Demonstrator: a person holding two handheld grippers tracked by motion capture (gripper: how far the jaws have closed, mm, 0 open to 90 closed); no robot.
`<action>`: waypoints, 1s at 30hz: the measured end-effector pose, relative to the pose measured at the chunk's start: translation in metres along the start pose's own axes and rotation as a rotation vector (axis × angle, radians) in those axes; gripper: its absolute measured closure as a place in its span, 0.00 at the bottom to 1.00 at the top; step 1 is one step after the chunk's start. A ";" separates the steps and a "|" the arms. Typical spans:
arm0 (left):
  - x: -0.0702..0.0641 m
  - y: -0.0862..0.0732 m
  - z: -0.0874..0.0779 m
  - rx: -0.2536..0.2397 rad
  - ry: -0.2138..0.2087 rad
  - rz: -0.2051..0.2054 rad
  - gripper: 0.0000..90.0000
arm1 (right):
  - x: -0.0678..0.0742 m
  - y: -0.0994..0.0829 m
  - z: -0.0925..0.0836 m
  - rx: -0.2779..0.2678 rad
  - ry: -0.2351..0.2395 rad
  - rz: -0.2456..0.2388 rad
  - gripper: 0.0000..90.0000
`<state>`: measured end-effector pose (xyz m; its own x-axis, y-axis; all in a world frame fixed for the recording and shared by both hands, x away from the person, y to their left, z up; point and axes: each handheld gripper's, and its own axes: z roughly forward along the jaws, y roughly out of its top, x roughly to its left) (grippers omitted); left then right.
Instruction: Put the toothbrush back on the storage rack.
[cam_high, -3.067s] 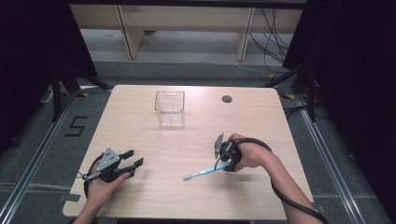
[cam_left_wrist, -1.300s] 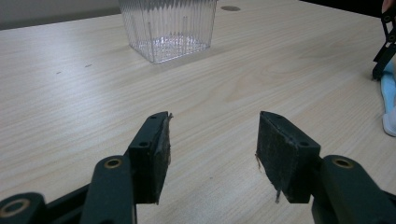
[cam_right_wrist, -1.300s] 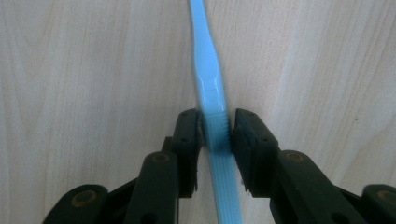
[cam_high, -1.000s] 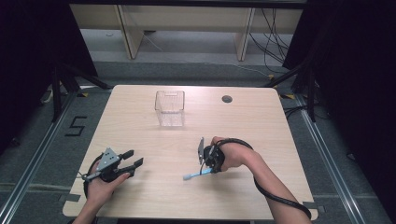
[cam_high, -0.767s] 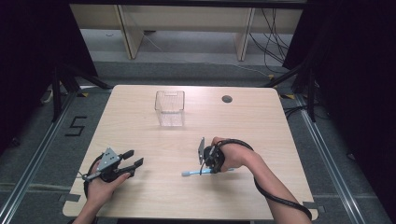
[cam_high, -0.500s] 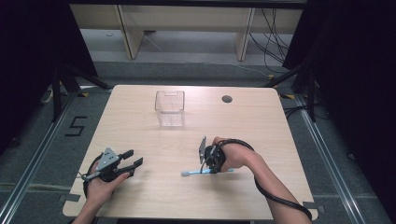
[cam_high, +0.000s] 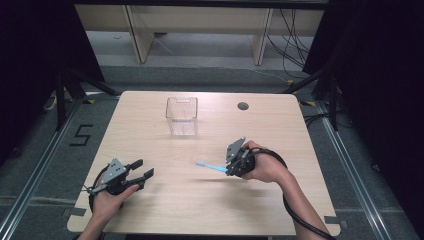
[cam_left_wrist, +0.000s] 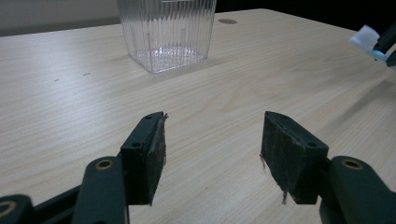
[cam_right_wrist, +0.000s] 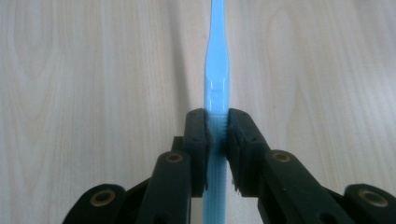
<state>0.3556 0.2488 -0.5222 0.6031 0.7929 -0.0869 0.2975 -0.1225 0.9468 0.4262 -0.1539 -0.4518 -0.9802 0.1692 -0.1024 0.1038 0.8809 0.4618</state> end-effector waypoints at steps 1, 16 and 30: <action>0.000 0.000 0.000 0.000 0.000 0.000 0.43 | 0.000 0.000 0.000 0.000 0.000 0.000 0.87; -0.003 0.002 0.000 -0.031 -0.010 -0.005 0.41 | 0.018 -0.030 -0.010 -0.453 -0.195 0.193 0.87; -0.003 0.003 0.001 -0.057 -0.017 -0.016 0.39 | 0.032 -0.035 0.001 -0.724 -0.232 0.344 0.87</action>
<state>0.3554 0.2451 -0.5196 0.6108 0.7845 -0.1073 0.2654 -0.0752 0.9612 0.3916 -0.1792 -0.4725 -0.8458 0.5334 0.0055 0.1796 0.2751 0.9445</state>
